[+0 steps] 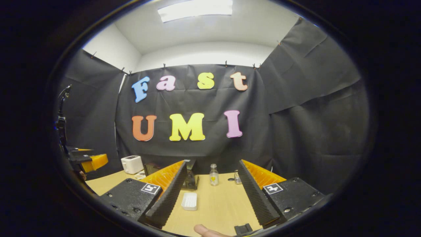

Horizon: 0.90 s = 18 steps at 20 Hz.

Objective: Open the electric oven with the left hand, put the food in, and close the electric oven.

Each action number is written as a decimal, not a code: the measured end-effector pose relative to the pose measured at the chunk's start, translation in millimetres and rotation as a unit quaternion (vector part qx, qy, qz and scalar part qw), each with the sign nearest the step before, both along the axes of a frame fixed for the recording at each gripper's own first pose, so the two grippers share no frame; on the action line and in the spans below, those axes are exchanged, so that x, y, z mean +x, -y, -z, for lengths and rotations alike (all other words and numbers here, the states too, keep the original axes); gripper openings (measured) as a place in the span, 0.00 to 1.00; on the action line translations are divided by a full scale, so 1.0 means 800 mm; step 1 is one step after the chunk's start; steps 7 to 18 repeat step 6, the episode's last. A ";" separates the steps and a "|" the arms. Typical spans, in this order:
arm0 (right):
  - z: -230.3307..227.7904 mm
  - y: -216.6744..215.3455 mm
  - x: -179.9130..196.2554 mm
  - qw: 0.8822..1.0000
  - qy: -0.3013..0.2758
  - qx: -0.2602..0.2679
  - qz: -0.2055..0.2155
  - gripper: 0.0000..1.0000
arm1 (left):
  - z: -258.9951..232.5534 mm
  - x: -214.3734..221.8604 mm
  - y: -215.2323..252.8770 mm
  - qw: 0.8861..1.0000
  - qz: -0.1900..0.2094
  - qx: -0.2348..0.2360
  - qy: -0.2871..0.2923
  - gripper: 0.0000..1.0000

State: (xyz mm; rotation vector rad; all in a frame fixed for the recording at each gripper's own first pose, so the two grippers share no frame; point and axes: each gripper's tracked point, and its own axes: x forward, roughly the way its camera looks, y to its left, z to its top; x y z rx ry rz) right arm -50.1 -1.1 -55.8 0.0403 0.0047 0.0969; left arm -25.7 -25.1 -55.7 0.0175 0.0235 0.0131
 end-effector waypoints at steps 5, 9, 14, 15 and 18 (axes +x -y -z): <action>0.008 0.006 0.003 1.000 -0.005 0.007 -0.002 0.99 | -0.002 -0.011 0.015 1.000 0.013 0.013 0.003 0.95; 0.008 0.008 0.003 1.000 -0.004 0.009 0.000 0.98 | -0.005 -0.012 0.020 1.000 0.016 0.017 0.007 0.95; 0.008 0.008 0.003 1.000 -0.004 0.009 0.000 0.98 | -0.005 -0.012 0.020 1.000 0.016 0.017 0.007 0.95; 0.008 0.008 0.003 1.000 -0.004 0.009 0.000 0.98 | -0.005 -0.012 0.020 1.000 0.016 0.017 0.007 0.95; 0.008 0.008 0.003 1.000 -0.004 0.009 0.000 0.98 | -0.005 -0.012 0.020 1.000 0.016 0.017 0.007 0.95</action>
